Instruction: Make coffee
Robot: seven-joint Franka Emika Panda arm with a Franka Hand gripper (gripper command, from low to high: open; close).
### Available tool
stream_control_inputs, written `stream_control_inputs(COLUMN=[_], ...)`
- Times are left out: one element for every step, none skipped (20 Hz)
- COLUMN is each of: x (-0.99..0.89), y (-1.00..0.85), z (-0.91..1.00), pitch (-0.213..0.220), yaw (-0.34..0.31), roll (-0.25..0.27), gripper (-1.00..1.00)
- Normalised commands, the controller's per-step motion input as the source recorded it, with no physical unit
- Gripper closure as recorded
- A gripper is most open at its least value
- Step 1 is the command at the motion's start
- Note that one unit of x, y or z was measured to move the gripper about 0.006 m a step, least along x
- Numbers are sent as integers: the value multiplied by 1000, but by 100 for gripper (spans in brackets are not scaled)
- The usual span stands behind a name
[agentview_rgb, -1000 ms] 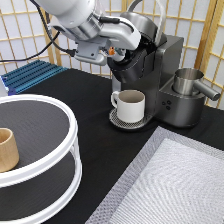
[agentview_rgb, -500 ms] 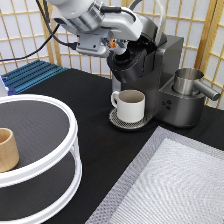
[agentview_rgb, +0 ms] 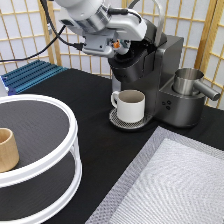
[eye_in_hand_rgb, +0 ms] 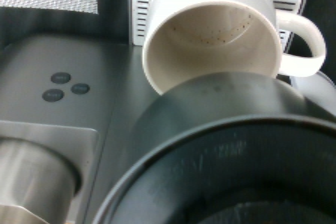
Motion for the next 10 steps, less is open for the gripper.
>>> stream_control_inputs(x=[120, 83, 157, 149, 226, 289, 317, 331, 354, 420], y=[-57, 0, 0, 151, 277, 266, 314, 240, 157, 83], z=[354, 343, 346, 160, 169, 146, 63, 89, 89, 71], pitch=[7, 0, 5, 0, 7, 24, 25, 31, 30, 40], yaw=[-8, -17, -14, -26, -21, -12, -11, -8, -12, -25], roll=[0, -10, -10, -37, -47, -44, -56, -47, -45, -33], gripper=[100, 100, 100, 100, 100, 100, 100, 100, 100, 100])
